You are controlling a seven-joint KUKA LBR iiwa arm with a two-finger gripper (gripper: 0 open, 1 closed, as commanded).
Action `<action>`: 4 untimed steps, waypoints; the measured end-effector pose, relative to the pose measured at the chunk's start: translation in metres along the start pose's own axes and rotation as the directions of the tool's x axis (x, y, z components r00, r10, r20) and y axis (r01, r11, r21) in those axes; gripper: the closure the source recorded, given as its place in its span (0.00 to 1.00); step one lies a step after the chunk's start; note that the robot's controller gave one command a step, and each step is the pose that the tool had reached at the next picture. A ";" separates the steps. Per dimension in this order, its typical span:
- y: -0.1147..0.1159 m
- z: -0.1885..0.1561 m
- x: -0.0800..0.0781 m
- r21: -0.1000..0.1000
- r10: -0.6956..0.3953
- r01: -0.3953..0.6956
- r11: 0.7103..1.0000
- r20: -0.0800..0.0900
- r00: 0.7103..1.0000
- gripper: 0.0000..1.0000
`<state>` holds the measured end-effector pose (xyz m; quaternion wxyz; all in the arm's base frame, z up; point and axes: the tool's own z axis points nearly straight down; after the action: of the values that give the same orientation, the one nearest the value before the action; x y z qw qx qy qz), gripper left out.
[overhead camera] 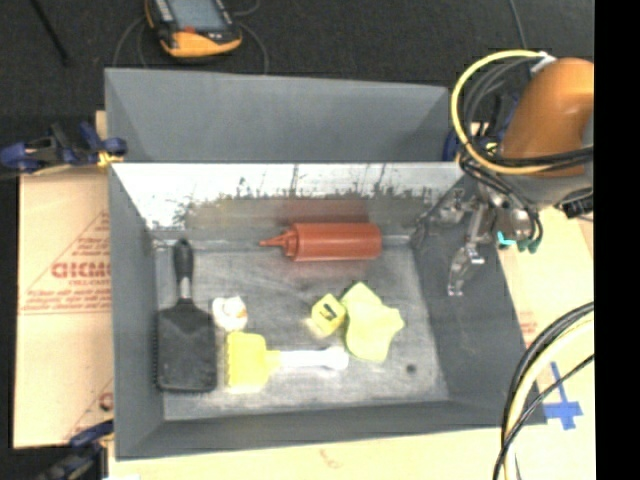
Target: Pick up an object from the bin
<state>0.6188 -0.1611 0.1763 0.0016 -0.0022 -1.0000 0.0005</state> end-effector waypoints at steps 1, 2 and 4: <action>0.000 -0.003 0.000 0.000 -0.001 0.001 1.000 0.003 1.000 0.00; 0.008 0.007 -0.003 0.001 -0.047 0.047 0.999 0.008 0.999 0.00; 0.039 0.073 0.073 0.001 -0.157 0.157 0.988 0.003 0.988 0.00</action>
Offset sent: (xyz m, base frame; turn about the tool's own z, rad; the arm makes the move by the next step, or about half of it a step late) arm 0.0031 0.0162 -0.0186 -0.0846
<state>0.5456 -0.1222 0.1035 0.0002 0.0763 -0.9971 0.0008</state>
